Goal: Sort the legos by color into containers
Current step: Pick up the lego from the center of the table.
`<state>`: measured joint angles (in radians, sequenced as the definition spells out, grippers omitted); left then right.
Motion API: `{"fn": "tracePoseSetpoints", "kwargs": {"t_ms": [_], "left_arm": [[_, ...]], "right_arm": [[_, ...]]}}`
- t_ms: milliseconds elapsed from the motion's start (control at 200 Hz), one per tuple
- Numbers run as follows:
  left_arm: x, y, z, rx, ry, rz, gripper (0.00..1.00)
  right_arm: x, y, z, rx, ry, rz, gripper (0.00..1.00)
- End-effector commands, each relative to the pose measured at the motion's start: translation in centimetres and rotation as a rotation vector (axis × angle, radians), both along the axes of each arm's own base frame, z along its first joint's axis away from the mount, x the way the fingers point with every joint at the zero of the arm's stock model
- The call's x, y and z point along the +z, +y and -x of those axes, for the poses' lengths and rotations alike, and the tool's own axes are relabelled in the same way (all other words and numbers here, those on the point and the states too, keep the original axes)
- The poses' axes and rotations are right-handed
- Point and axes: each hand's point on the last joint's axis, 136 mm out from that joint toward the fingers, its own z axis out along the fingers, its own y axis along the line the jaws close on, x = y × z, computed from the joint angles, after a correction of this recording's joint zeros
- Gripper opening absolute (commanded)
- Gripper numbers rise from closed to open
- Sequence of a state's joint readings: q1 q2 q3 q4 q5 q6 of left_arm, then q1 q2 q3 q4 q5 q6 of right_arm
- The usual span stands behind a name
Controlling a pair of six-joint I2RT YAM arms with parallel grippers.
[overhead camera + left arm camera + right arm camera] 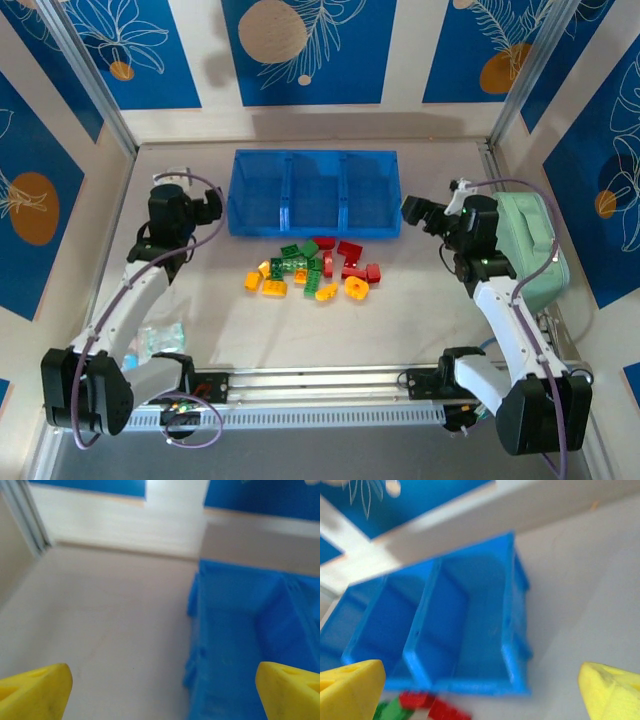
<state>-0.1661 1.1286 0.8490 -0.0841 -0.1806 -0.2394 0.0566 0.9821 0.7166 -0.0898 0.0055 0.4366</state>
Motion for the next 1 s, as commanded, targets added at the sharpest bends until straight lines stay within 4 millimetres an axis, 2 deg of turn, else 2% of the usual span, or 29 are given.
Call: {"fn": "tracePoseSetpoints", "kwargs": {"t_ms": [0, 110, 250, 500, 710, 996], "left_arm": [[-3.2, -3.0, 3.5, -0.112, 0.238, 0.074, 0.93], [-4.4, -5.0, 5.5, -0.154, 0.304, 0.104, 0.91], [-7.7, -7.7, 7.8, -0.198, 0.391, 0.118, 0.87], [-12.3, -11.3, 9.0, -0.253, 0.535, 0.16, 0.79], [-15.5, -11.9, 10.7, -0.248, 0.674, 0.136, 0.74], [-17.3, -10.9, 12.5, -0.216, 0.742, 0.089, 0.66]], "right_arm": [[-2.4, 3.2, 2.4, 0.138, 0.167, -0.108, 1.0], [-3.5, 3.6, 2.6, 0.145, 0.227, -0.063, 0.97], [-4.9, 4.6, 3.1, 0.173, 0.282, -0.002, 0.94], [-6.6, 6.2, 3.5, 0.221, 0.344, 0.071, 0.85], [-7.7, 7.2, 3.6, 0.239, 0.365, 0.074, 0.79], [-8.9, 8.1, 3.5, 0.251, 0.398, 0.082, 0.74]]}}
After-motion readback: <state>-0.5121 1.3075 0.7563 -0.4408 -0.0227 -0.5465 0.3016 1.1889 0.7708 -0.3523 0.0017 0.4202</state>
